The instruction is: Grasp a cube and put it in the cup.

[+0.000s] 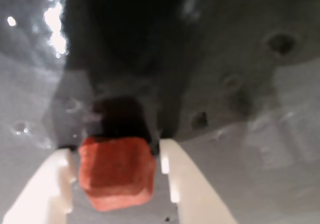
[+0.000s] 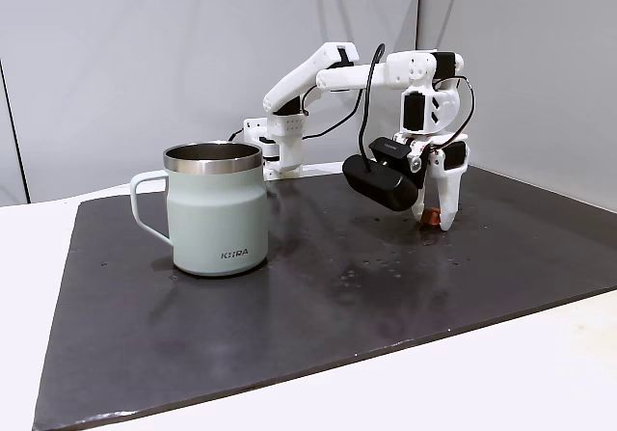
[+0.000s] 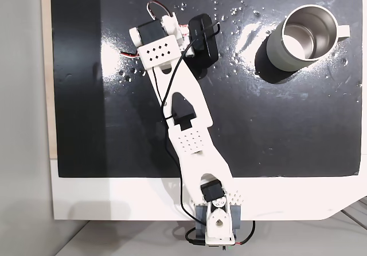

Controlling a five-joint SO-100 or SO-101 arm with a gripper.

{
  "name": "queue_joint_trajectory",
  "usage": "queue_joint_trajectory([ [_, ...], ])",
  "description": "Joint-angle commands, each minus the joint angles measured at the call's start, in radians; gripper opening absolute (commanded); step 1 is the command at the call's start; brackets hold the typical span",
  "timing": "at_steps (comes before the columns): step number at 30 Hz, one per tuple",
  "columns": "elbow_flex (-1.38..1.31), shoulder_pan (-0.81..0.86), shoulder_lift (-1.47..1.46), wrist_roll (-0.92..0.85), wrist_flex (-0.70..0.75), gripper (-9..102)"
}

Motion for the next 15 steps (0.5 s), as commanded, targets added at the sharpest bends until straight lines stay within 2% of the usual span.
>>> queue_joint_trajectory([
  [1,-0.087,0.005,0.003,-0.008,0.023,18],
  [5,-0.095,0.002,-0.002,-0.008,0.029,15],
  [11,-0.098,0.003,-0.003,-0.008,0.032,2],
  [15,-0.100,0.005,-0.003,-0.008,0.035,0],
])
